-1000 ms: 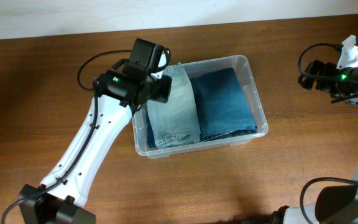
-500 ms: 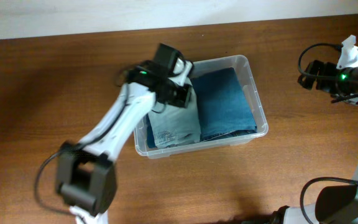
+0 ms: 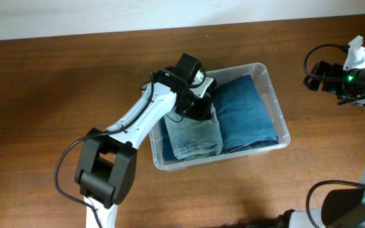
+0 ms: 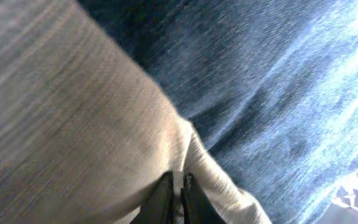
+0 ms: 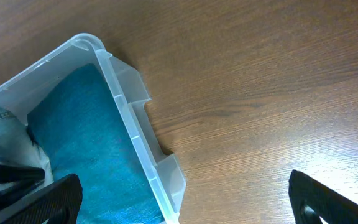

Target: Pack container

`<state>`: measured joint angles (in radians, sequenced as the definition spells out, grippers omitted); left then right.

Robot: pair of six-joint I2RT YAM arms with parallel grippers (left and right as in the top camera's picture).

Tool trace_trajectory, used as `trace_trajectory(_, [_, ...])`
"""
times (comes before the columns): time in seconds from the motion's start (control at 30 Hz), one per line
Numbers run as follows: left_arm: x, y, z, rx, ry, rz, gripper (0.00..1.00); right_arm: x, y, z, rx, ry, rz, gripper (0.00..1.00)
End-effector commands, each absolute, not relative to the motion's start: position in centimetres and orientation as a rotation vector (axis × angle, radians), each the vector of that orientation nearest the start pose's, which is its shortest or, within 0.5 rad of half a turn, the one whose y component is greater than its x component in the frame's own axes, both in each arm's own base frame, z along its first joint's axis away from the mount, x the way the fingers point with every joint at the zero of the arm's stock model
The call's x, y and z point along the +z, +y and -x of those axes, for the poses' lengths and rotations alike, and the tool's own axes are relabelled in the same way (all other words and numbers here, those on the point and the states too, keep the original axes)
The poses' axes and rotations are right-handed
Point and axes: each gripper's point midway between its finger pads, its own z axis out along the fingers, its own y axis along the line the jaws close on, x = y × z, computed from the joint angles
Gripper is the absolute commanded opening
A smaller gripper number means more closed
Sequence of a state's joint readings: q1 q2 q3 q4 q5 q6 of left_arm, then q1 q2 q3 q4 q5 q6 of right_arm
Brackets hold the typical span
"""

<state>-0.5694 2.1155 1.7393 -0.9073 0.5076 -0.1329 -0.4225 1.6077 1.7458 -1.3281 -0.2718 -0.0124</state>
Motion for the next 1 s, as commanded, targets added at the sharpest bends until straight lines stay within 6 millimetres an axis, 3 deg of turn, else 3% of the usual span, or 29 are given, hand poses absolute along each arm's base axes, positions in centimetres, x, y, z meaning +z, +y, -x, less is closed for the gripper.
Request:
trace_trajectory(0.0, [11.2, -27.2, -38.0, -0.600, 2.799, -0.659, 0.15, 24.4, -9.5, -34.3, 0.268, 2.675, -0.445, 0.98])
trace_trajectory(0.03, [12.6, -26.4, -38.7, -0.584, 2.765, -0.637, 0.23, 24.5, -9.2, -34.4, 0.268, 2.678, -0.424, 0.98])
trace_trajectory(0.2, [19.1, -19.8, -41.7, -0.437, 2.624, -0.438, 0.99, 24.5, -6.6, -35.3, 0.243, 2.696, -0.250, 0.99])
trace_trajectory(0.33, [21.7, -14.4, -43.3, -0.338, 2.569, -0.285, 0.99, 24.8, -4.8, -36.6, 0.212, 2.669, -0.147, 0.98])
trace_trajectory(0.47, [21.8, -9.5, -44.6, -0.292, 2.570, -0.140, 0.99, 25.8, -2.5, -38.7, 0.212, 2.593, -0.038, 0.98])
trace_trajectory(0.63, [21.7, -5.1, -45.1, -0.239, 2.577, -0.017, 0.99, 27.2, -1.4, -40.8, 0.235, 2.493, 0.018, 0.98])
trace_trajectory(0.7, [21.6, -2.6, -45.2, -0.139, 2.580, 0.047, 0.99, 27.1, -1.4, -40.7, 0.236, 2.496, 0.018, 0.98])
trace_trajectory(0.8, [21.6, -0.5, -44.2, -0.113, 2.607, 0.109, 0.99, 26.6, -1.6, -39.4, 0.221, 2.550, -0.006, 0.98])
trace_trajectory(0.97, [23.4, 1.0, -41.9, -0.089, 2.586, 0.136, 0.99, 27.9, -2.3, -36.5, 0.140, 2.562, -0.030, 0.99])
